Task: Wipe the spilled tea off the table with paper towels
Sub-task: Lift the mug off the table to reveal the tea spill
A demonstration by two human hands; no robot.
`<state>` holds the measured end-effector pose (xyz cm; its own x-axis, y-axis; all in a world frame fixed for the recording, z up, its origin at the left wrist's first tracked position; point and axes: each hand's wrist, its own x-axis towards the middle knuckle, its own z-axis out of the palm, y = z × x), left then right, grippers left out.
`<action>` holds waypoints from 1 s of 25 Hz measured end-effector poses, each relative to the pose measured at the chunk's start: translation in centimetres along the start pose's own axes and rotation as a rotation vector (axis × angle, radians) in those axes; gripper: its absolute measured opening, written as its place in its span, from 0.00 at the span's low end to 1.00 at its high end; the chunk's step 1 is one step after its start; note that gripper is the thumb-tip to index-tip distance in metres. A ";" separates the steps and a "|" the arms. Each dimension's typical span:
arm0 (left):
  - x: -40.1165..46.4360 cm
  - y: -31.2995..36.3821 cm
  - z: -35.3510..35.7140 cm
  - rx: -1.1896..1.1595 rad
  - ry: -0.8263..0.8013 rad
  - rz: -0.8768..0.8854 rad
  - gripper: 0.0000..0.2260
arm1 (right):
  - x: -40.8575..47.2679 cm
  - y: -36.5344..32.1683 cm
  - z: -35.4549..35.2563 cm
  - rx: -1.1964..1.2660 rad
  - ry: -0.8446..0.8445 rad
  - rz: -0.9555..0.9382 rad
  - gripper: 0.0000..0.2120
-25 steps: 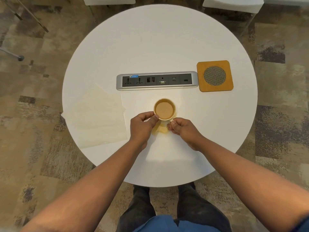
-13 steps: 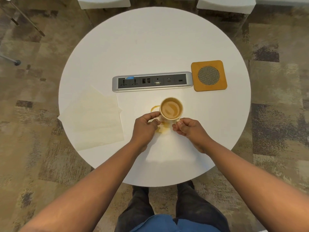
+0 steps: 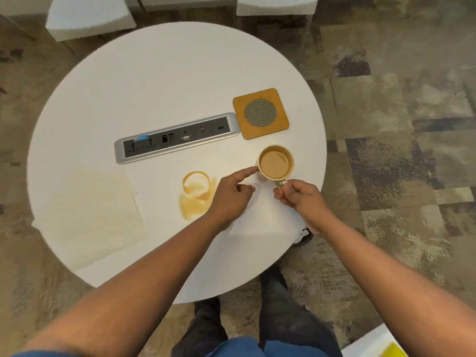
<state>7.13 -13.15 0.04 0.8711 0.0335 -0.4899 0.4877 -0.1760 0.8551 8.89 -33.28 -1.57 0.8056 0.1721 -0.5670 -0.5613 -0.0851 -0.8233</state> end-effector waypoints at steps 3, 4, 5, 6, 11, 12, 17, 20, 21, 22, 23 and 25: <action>1.3 0.6 2.5 0.031 -0.045 -0.001 0.29 | -0.2 0.3 -2.2 0.030 0.061 -0.001 0.12; 1.6 0.8 3.3 0.043 -0.059 -0.001 0.29 | -0.2 0.4 -2.8 0.035 0.078 -0.003 0.12; 1.9 0.9 3.8 0.056 -0.067 0.002 0.29 | -0.2 0.4 -3.3 0.035 0.089 -0.001 0.12; 2.2 1.0 4.4 0.062 -0.073 0.007 0.28 | -0.2 0.5 -3.7 0.036 0.099 0.002 0.12; 3.0 1.1 6.1 0.083 -0.079 -0.008 0.27 | 0.2 1.4 -4.9 0.021 0.124 0.015 0.10; 3.1 1.0 6.3 0.078 -0.078 -0.018 0.27 | 0.4 1.6 -5.0 0.022 0.122 0.018 0.11; 4.1 0.6 6.6 0.082 -0.069 -0.027 0.27 | 1.3 2.2 -5.2 0.032 0.117 0.029 0.10; 4.4 0.4 6.7 0.106 -0.068 -0.031 0.27 | 1.7 2.4 -5.3 0.023 0.111 0.030 0.09; 4.4 0.4 6.8 0.110 -0.065 -0.032 0.27 | 1.7 2.4 -5.4 0.021 0.107 0.033 0.09; 4.4 0.3 6.8 0.110 -0.062 -0.030 0.27 | 1.8 2.5 -5.5 0.021 0.105 0.034 0.09; 4.3 0.3 6.8 0.106 -0.060 -0.029 0.27 | 1.8 2.6 -5.5 0.020 0.104 0.033 0.09; 4.2 0.4 6.9 0.091 -0.053 -0.026 0.27 | 1.8 2.7 -5.5 0.011 0.110 0.029 0.10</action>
<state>10.56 -19.82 -2.85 0.8526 -0.0123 -0.5224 0.5012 -0.2640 0.8241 9.89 -38.56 -4.94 0.8049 0.0606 -0.5904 -0.5859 -0.0778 -0.8067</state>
